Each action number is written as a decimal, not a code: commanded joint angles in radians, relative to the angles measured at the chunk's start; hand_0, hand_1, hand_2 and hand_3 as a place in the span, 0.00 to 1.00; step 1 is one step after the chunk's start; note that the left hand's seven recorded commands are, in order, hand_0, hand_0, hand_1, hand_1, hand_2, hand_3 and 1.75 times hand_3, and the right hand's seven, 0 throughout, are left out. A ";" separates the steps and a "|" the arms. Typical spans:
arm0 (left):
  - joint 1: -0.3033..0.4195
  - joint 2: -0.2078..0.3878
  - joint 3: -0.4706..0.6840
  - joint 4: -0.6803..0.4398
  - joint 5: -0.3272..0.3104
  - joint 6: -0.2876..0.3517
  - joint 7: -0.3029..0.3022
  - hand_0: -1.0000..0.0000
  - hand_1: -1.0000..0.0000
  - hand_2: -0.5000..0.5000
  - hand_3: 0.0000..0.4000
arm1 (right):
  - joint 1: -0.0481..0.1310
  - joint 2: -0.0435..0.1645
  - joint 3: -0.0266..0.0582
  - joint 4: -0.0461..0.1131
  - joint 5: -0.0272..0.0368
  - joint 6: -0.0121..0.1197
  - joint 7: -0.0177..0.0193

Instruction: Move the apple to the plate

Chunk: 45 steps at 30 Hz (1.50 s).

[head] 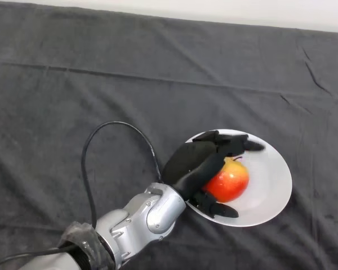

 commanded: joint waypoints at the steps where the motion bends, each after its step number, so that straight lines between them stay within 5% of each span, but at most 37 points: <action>1: -0.075 0.012 0.015 0.000 -0.021 -0.002 -0.018 1.00 1.00 0.50 0.00 | 0.130 0.129 -0.0041 0.061 0.0012 0.021 -0.0025; 31: 0.044 0.135 0.391 -0.042 -0.124 -0.197 0.188 1.00 1.00 0.50 0.00 | 0.131 0.129 -0.0030 0.059 0.0024 0.022 -0.0023; 45: 0.118 0.193 0.553 -0.035 -0.173 -0.232 0.218 1.00 1.00 0.50 0.00 | 0.131 0.129 -0.0023 0.059 0.0033 0.023 -0.0021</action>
